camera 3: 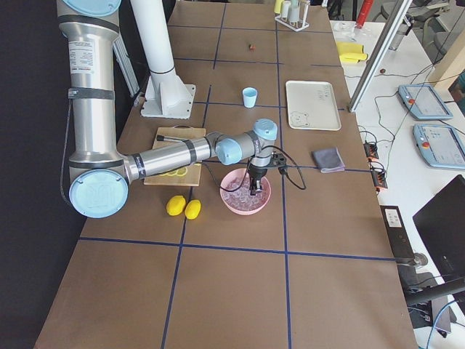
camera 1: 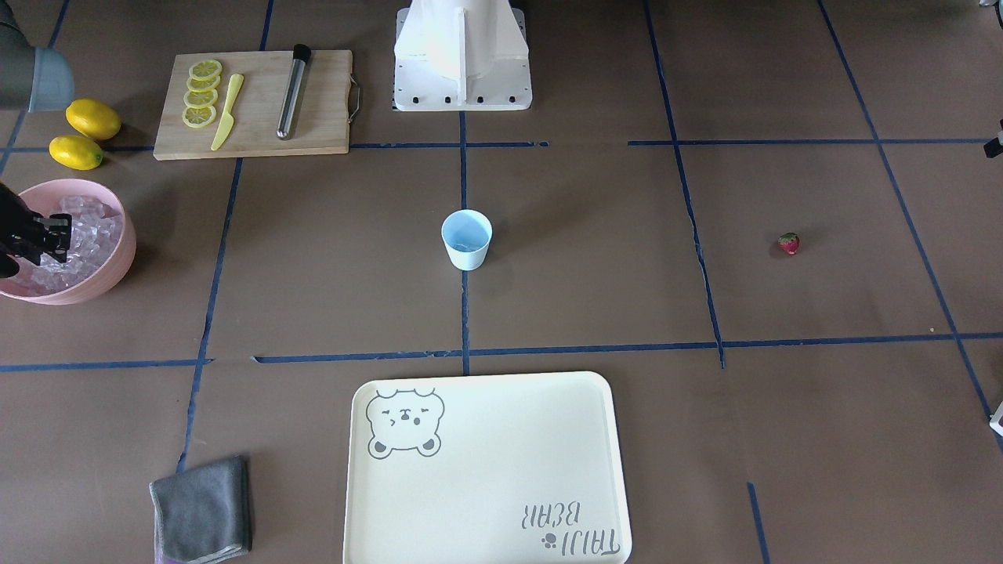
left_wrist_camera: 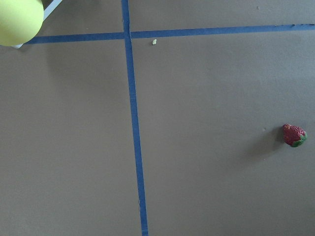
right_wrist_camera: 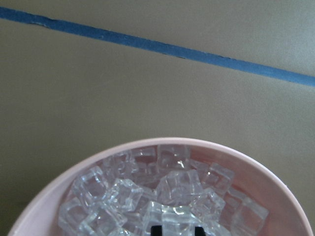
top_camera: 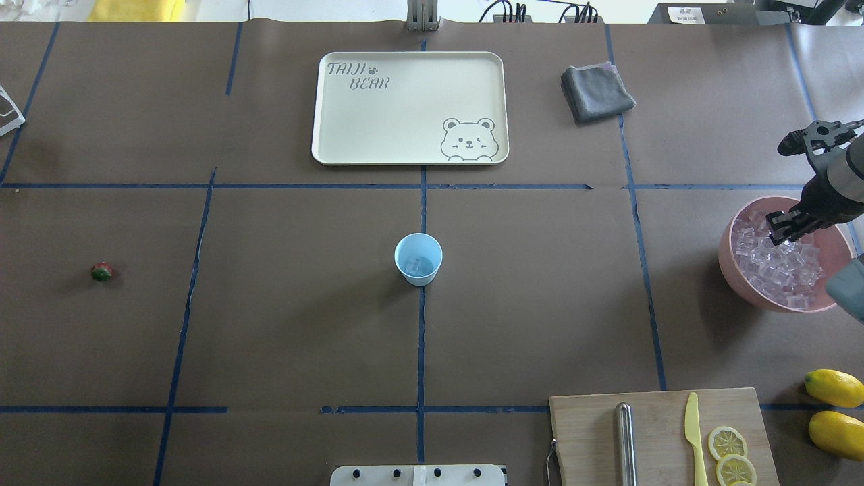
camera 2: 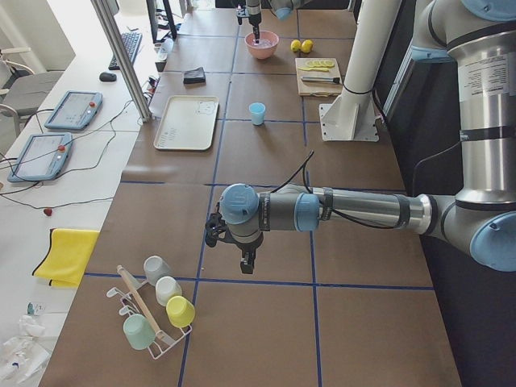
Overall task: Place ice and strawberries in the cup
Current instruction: 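Lower the right gripper into the bowl and grasp a third ice cube, then carry the ice cube with the right gripper over the blue cup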
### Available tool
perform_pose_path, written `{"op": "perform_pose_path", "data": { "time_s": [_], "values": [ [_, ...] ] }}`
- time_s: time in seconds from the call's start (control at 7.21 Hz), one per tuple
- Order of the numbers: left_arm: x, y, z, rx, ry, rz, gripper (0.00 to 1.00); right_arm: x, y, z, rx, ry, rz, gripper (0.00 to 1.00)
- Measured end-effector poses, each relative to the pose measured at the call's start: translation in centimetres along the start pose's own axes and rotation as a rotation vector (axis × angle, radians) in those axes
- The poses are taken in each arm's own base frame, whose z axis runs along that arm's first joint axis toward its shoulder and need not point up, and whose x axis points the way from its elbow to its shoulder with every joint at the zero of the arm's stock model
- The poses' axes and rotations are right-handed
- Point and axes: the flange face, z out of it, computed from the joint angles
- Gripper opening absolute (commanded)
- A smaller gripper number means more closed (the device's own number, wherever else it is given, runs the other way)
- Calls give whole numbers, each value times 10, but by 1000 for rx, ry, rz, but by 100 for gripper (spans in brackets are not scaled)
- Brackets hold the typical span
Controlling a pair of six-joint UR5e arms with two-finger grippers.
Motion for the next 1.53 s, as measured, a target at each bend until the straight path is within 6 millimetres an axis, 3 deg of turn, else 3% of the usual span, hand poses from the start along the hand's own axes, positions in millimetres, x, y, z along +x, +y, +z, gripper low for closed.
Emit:
{"op": "perform_pose_path", "data": {
  "time_s": [0.28, 0.55, 0.69, 0.83, 0.97, 1.39, 1.53],
  "values": [
    [0, 0, 0, 0, 0, 0, 100, -8, 1, -14, 20, -16, -13, 0],
    [0, 1, 0, -1, 0, -1, 100, -27, 4, -54, 82, -56, -17, 0],
    [-1, 1, 1, -2, 0, -2, 100, -53, -2, -76, 115, -100, 26, 0],
    [-1, 1, 1, -3, 0, -3, 100, -101, -16, -99, 136, -169, 98, 0],
    [-1, 1, 1, -3, 0, -3, 100, -163, -26, -114, 133, -238, 168, 0],
    [-1, 1, 2, -4, 0, -1, 100, -383, -33, -134, 110, -372, 383, 0],
    [-2, 1, 2, -4, 0, 0, 100, -431, -26, -133, 121, -388, 399, 0]
  ]
}}
